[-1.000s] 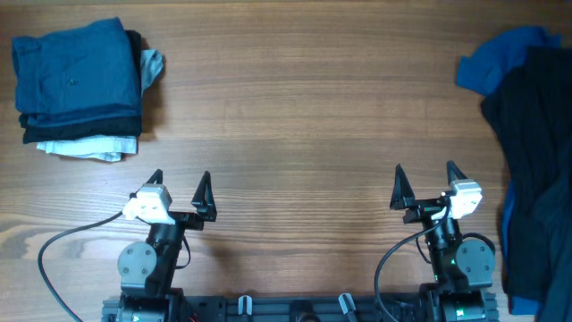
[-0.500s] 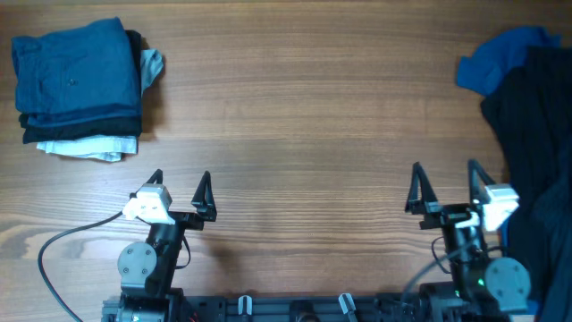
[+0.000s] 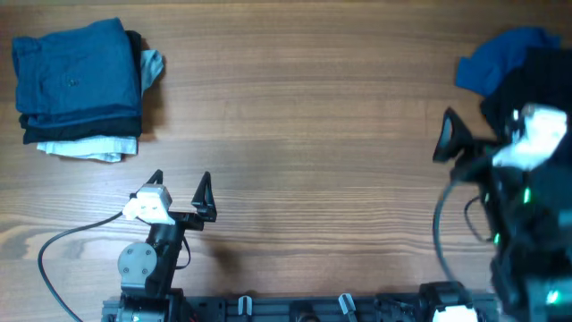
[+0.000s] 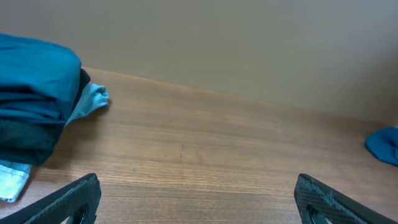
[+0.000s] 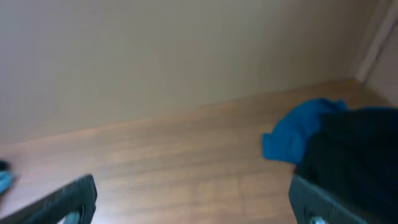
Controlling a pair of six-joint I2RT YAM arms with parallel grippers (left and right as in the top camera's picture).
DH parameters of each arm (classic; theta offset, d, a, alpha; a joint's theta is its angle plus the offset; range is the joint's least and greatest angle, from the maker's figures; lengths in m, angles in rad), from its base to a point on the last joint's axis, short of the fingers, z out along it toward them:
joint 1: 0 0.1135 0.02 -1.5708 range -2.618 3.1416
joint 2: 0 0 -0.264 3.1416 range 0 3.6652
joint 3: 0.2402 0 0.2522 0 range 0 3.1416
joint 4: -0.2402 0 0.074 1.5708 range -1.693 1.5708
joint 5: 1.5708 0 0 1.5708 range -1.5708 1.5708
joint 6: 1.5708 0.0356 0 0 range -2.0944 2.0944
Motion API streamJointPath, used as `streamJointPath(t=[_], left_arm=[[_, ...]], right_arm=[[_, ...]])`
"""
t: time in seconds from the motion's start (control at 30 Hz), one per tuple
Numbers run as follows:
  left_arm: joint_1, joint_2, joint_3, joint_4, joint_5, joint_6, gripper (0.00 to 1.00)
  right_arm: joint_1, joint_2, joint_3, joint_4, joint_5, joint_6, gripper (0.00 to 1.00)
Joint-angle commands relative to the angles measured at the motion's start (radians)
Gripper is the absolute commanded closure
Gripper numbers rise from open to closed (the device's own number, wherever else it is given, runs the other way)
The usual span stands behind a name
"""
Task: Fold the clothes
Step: 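Reach the right gripper into the right clothes pile and grasp a dark shirt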
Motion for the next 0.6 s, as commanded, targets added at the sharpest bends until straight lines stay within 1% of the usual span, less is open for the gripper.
streamJointPath(t=[0.0, 0.1, 0.17, 0.33, 0.47, 0.5, 0.53, 0.57], left_arm=[[0.004, -0.002, -0.006, -0.003, -0.010, 0.016, 0.00], [0.004, -0.002, -0.006, -0.003, -0.010, 0.016, 0.00], [0.004, -0.002, -0.006, -0.003, -0.010, 0.016, 0.00], [0.004, -0.002, -0.006, -0.003, -0.010, 0.016, 0.00], [0.004, -0.002, -0.006, -0.003, -0.010, 0.016, 0.00], [0.004, -0.002, -0.006, -0.003, -0.010, 0.016, 0.00], [0.004, -0.002, -0.006, -0.003, -0.010, 0.016, 0.00], [0.004, -0.002, -0.006, -0.003, -0.010, 0.016, 0.00]], right_arm=[[-0.068, 0.220, 0.215, -0.147, 0.069, -0.054, 0.00], [-0.168, 0.385, 0.333, -0.256, 0.066, -0.052, 0.00], [-0.265, 0.512, 0.366, -0.290, 0.025, -0.053, 0.00], [-0.430, 0.754, 0.366, -0.304, -0.022, -0.057, 0.00], [-0.484, 0.877, 0.365, -0.282, -0.003, -0.078, 0.00], [-0.497, 0.899, 0.365, -0.273, 0.014, -0.078, 0.01], [-0.519, 0.924, 0.365, -0.259, 0.023, -0.076, 0.13], [-0.548, 0.951, 0.365, -0.242, 0.015, -0.074, 0.19]])
